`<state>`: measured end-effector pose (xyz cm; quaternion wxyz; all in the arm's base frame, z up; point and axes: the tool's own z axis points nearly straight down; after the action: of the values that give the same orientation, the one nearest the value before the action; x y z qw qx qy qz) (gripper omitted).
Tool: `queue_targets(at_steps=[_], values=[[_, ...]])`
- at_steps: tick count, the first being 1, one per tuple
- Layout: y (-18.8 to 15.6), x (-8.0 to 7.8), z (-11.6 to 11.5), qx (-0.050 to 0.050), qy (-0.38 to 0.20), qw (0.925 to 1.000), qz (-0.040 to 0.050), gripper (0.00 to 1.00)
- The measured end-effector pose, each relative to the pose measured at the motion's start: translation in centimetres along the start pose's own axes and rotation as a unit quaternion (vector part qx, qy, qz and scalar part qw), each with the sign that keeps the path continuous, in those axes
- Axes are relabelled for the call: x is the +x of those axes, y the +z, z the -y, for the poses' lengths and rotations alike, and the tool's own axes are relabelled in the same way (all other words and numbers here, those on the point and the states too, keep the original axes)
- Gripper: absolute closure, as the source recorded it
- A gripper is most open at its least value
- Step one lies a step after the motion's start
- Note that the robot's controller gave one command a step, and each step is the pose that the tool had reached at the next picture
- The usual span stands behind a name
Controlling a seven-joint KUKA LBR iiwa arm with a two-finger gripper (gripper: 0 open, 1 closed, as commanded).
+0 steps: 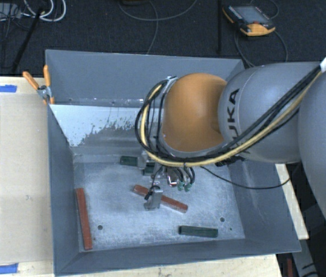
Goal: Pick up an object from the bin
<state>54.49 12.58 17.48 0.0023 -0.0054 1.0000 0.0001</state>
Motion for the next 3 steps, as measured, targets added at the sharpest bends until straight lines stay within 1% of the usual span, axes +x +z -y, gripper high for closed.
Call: queue_targets(at_steps=[1, 2, 3], values=[[10.61, -1.59, 4.6, -0.001, 0.031, 0.9995, 0.0022, 0.0], [10.16, -1.74, 4.5, -0.001, 0.03, 0.9995, 0.0037, 1.0], [10.39, -1.5, 4.54, 0.0, 0.03, 0.9995, -0.0006, 0.0]])
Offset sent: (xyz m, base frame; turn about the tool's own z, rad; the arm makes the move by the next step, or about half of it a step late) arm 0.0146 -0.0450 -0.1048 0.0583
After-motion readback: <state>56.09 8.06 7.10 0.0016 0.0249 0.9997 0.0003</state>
